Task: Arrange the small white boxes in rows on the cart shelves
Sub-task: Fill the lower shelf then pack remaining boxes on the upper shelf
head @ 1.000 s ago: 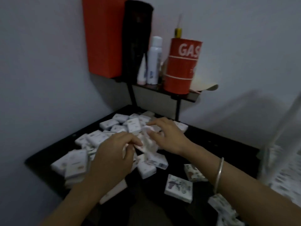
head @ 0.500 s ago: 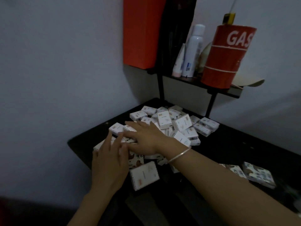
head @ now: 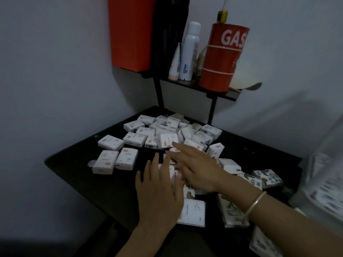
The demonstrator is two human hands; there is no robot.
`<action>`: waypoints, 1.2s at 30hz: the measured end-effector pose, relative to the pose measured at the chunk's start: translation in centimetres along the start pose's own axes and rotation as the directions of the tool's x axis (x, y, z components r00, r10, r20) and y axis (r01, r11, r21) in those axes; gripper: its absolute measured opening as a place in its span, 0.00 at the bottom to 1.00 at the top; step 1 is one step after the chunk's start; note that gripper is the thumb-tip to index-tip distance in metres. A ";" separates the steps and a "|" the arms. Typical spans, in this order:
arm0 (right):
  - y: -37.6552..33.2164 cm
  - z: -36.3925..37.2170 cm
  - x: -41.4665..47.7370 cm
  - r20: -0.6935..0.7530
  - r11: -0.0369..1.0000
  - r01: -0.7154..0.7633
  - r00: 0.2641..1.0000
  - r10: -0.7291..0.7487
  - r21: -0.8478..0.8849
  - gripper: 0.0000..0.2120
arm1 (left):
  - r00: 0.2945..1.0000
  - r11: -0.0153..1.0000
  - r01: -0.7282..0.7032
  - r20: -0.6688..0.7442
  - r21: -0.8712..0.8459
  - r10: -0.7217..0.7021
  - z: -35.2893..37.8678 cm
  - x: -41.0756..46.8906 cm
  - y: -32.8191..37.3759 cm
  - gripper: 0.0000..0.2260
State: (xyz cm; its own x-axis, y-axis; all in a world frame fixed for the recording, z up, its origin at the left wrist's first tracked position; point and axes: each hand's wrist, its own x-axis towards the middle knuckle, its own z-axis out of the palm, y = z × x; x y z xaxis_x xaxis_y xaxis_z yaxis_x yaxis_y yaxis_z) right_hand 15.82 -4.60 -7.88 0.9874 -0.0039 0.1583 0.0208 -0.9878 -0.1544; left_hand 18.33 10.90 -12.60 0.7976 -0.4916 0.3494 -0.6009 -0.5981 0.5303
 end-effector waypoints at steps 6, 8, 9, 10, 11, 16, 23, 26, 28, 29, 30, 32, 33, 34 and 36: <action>1.6 -0.8 -2.6 -0.115 0.957 -0.178 0.971 0.208 0.231 0.39 | 0.999 0.998 -0.028 -0.033 -0.063 0.026 0.8 -0.2 1.2 0.35; 1.9 -0.6 -2.6 -0.109 0.953 -0.265 0.953 0.282 0.149 0.39 | 0.997 0.998 -0.004 -0.072 -0.059 0.000 0.7 -0.4 1.0 0.40; 1.9 -0.6 -2.6 -0.115 0.946 -0.307 0.941 0.318 0.105 0.38 | 0.996 0.998 0.011 -0.086 -0.054 -0.016 0.6 -0.4 0.7 0.42; 1.8 -0.5 -2.4 -0.128 0.939 -0.337 0.930 0.344 0.073 0.36 | 0.995 0.999 0.030 -0.089 -0.042 -0.033 0.6 -0.5 0.5 0.43; 1.6 -0.5 -2.3 -0.143 0.935 -0.350 0.924 0.353 0.050 0.34 | 0.995 0.999 0.048 -0.082 -0.021 -0.049 0.5 -0.6 0.2 0.43; 0.4 -0.5 -1.9 -0.215 0.916 -0.360 0.894 0.393 0.177 0.27 | 0.996 0.998 0.049 -0.071 0.038 -0.046 -0.1 -0.5 -0.8 0.31; 0.0 -2.3 -3.0 -0.230 0.822 -0.339 0.848 0.477 0.457 0.31 | 0.986 0.992 -0.072 -0.156 -0.100 0.056 -1.1 -0.6 -0.4 0.30; 0.3 -4.0 -4.6 -0.210 0.813 -0.328 0.858 0.470 0.481 0.38 | 0.988 0.925 -0.121 -0.130 -0.361 0.079 -1.7 -0.2 0.4 0.29; 0.6 -5.5 -5.8 -0.192 0.808 -0.347 0.855 0.481 0.476 0.33 | 0.994 0.855 -0.100 -0.079 -0.510 0.069 -2.2 0.3 1.5 0.30; 0.8 -6.3 -6.6 -0.184 0.798 -0.354 0.851 0.491 0.488 0.29 | 0.996 0.816 -0.085 -0.047 -0.572 0.071 -2.4 0.7 2.3 0.30; 1.0 -7.2 -7.5 -0.179 0.780 -0.356 0.845 0.504 0.514 0.25 | 0.997 0.774 -0.063 -0.009 -0.630 0.074 -2.7 1.0 3.2 0.30; 1.2 -9.3 -9.5 -0.189 0.745 -0.347 0.827 0.529 0.569 0.23 | 0.992 0.684 -0.007 0.080 -0.730 0.095 -3.3 1.7 5.5 0.30; 1.3 -10.5 -10.6 -0.207 0.737 -0.338 0.816 0.539 0.586 0.24 | 0.986 0.642 0.010 0.113 -0.767 0.120 -3.5 1.9 6.8 0.30; 1.3 -11.6 -11.8 -0.230 0.730 -0.324 0.804 0.547 0.602 0.25 | 0.979 0.607 0.013 0.134 -0.794 0.155 -3.7 2.1 8.2 0.28; 1.3 -13.8 -14.2 -0.287 0.726 -0.298 0.775 0.563 0.620 0.26 | 0.957 0.549 -0.014 0.148 -0.836 0.249 -4.1 2.4 11.2 0.25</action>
State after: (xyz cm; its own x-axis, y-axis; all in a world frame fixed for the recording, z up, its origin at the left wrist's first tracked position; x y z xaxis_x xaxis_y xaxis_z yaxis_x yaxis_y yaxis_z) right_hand -0.40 -7.99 3.16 0.7319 -0.6041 0.3154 -0.1818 -0.6191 -0.7640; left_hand 13.74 5.62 -2.72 0.6066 -0.7127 0.3523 -0.2977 0.2072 0.9319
